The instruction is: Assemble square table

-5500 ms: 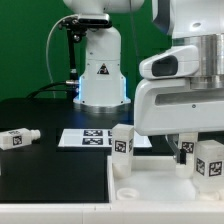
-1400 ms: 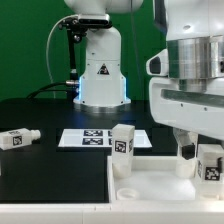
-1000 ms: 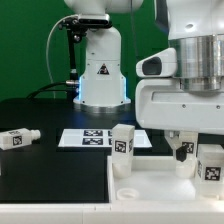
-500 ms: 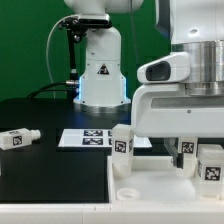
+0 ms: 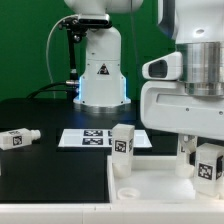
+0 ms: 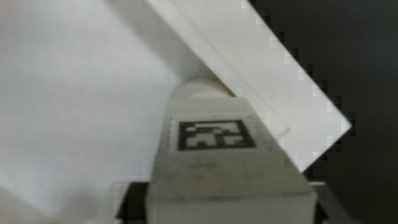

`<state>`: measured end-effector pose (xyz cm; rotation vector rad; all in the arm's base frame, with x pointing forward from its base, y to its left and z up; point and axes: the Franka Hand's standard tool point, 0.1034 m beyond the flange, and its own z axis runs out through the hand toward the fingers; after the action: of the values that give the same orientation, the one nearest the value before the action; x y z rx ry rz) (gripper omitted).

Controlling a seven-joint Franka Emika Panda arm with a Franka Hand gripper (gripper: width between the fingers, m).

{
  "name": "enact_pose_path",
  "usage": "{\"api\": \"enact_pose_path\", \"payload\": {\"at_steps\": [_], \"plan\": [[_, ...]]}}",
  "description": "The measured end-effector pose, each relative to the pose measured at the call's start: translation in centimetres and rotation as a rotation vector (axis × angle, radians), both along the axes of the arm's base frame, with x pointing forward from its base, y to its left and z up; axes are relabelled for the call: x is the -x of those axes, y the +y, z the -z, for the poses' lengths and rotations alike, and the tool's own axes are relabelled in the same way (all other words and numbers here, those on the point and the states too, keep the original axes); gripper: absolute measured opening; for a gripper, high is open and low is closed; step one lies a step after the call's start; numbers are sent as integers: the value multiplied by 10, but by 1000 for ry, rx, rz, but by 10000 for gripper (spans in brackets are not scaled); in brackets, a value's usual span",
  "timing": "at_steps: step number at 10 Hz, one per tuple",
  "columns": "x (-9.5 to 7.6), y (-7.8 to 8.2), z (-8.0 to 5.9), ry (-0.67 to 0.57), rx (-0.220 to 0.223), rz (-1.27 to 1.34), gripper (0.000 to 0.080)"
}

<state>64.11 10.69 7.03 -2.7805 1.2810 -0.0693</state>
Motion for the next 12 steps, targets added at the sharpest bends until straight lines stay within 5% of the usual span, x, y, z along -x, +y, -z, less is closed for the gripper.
{"api": "enact_pose_path", "payload": {"at_steps": [3, 6, 8, 10, 12], "plan": [[0, -3, 1, 37, -61, 591, 282], [1, -3, 1, 46, -78, 797, 284], [0, -2, 1, 22, -39, 506, 284], [-6, 7, 1, -62, -21, 99, 566], [-2, 20, -1, -66, -7, -45, 632]]}}
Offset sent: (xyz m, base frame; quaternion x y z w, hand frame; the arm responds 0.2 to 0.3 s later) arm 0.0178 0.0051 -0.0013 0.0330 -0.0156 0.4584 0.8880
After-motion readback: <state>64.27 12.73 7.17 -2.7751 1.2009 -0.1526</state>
